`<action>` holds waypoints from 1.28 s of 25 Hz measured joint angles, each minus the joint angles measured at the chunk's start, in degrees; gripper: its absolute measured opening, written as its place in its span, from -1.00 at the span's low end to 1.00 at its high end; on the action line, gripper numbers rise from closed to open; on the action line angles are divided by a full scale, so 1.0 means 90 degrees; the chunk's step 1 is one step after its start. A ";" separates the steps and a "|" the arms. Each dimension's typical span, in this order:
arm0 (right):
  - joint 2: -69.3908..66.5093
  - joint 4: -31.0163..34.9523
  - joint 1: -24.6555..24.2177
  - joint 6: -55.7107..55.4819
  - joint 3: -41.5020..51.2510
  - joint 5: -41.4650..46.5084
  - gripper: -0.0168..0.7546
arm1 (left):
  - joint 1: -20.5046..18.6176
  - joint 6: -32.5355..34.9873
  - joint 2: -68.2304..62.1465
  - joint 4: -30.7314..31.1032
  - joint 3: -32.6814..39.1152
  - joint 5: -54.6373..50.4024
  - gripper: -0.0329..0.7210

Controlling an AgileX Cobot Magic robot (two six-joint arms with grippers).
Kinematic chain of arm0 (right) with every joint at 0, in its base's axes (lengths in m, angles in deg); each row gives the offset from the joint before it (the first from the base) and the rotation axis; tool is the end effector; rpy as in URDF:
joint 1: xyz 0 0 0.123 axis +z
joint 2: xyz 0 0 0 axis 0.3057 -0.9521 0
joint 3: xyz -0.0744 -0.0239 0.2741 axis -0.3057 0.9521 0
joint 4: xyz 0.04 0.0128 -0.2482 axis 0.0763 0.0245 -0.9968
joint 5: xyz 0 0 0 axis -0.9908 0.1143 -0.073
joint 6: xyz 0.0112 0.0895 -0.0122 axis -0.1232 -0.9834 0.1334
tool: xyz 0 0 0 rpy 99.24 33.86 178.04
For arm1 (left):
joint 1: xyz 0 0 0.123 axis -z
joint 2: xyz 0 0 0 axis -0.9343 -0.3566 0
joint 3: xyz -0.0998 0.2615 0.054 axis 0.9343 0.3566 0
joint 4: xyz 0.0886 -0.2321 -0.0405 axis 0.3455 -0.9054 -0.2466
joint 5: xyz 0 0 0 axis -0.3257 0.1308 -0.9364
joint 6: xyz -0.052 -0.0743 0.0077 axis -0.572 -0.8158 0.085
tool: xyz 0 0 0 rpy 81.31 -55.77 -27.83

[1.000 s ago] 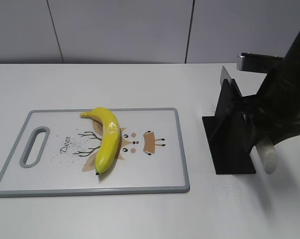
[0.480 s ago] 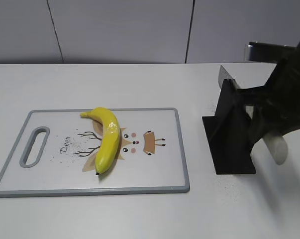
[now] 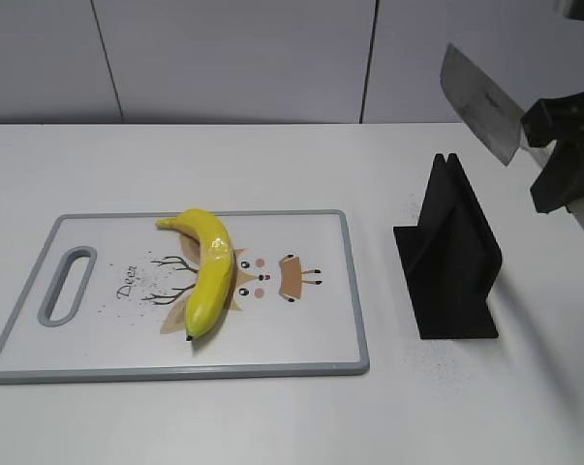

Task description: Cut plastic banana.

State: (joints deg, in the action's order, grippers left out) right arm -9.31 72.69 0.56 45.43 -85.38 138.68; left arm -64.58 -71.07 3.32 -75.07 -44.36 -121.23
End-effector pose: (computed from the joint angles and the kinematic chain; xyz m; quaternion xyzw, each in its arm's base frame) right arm 0.2371 0.0886 0.3035 -0.0109 0.9793 0.1099 0.1697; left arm -0.0059 0.0005 0.2727 0.0716 0.8594 0.0020 0.5063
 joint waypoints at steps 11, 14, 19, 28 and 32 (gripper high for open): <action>-0.0130 -0.0001 0.0000 0.1320 -0.0838 0.0183 -0.53 | 0.0000 0.0281 -0.1569 0.0000 -0.0636 0.1220 0.65; -0.0507 0.0125 0.0000 0.2126 -0.1359 0.0288 -0.54 | 0.0000 0.0719 -0.2654 -0.0075 -0.1015 0.1741 0.65; -0.1180 0.0526 0.0000 0.3401 -0.1958 0.0387 -0.54 | 0.0000 0.2026 -0.4547 -0.0638 -0.1891 0.1996 0.65; -0.1829 0.1947 0.0000 0.7453 -0.2059 0.0177 -0.54 | 0.0689 0.5480 -0.7066 -0.2277 -0.3966 0.1047 0.65; -0.2094 0.2933 0.0008 0.9074 -0.2059 0.0162 -0.54 | 0.1346 0.6864 -0.7996 -0.2367 -0.4562 0.0438 0.65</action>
State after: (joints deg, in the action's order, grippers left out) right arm -28.16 99.08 0.63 127.10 -103.91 140.14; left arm -52.47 -9.30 -68.65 -96.38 -85.42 -117.28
